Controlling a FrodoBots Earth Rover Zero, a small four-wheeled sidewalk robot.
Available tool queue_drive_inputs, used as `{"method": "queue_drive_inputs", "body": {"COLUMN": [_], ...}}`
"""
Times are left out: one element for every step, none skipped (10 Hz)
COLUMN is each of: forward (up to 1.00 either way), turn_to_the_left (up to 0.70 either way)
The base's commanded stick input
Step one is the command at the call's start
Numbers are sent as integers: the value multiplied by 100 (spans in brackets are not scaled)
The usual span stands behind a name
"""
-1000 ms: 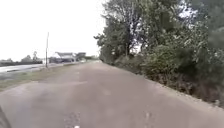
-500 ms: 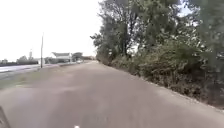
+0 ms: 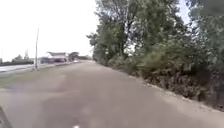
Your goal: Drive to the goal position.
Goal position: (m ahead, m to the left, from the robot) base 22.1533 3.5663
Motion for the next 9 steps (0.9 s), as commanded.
{"method": "queue_drive_inputs", "body": {"forward": [100,100,100,100,100,100,100,100,100], "turn_to_the_left": [-6,-6,-6,-6,-6,-6,-6,-6,-6]}}
